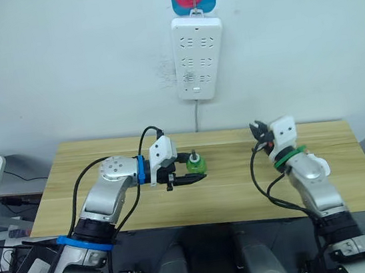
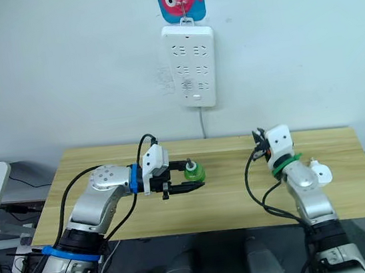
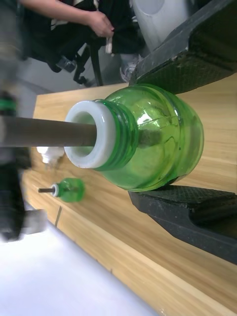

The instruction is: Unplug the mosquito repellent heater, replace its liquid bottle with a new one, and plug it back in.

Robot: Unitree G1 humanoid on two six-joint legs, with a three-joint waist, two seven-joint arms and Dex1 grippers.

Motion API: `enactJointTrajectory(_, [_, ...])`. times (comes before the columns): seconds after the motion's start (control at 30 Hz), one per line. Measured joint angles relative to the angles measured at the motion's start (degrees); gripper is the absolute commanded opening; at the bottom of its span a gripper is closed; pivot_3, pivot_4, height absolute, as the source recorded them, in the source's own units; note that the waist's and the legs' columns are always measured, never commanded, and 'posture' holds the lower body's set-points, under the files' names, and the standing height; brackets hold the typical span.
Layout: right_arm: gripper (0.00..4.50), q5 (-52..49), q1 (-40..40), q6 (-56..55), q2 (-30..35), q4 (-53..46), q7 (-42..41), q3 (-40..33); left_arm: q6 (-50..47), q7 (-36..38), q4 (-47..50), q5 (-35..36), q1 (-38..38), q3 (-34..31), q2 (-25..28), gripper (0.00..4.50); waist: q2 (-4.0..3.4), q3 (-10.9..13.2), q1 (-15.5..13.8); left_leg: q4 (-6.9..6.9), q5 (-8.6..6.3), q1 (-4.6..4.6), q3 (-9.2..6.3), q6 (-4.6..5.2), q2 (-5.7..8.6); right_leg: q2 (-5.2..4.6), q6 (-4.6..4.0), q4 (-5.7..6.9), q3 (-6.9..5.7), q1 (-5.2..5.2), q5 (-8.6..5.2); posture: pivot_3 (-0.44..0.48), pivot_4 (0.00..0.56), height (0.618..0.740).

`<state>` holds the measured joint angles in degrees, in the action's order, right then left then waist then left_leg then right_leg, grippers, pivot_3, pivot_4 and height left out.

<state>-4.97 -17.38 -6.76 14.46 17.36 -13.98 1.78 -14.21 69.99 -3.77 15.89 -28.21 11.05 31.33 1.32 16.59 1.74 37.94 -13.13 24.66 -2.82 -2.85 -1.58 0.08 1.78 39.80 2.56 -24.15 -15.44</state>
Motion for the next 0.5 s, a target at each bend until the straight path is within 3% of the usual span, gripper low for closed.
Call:
enactJointTrajectory(0.17, [0.27, 1.6, -2.4, -9.4, -2.1, 12.6, 1.6, -0.8, -4.6, -0.7, 4.5, 1.7, 1.6, -1.7, 2.8, 2.25, -0.16, 0.4, -0.2, 0.01, 0.00, -0.02, -0.04, 0.00, -0.04, -0.02, -0.07, 0.10, -0.01, 0.00, -0.04, 0.128, 0.339, 0.740])
enactJointTrajectory(0.5, [0.27, 1.6, -6.6, -17.1, -3.9, 24.8, 1.6, -2.7, -8.3, -0.6, 8.0, 3.2, 2.2, -2.0, 5.3, 2.25, -0.22, 0.4, -0.6, 0.00, 0.00, -0.04, -0.04, 0.00, 0.00, -0.03, -0.09, 0.08, 0.01, 0.01, -0.06, 0.146, 0.330, 0.740])
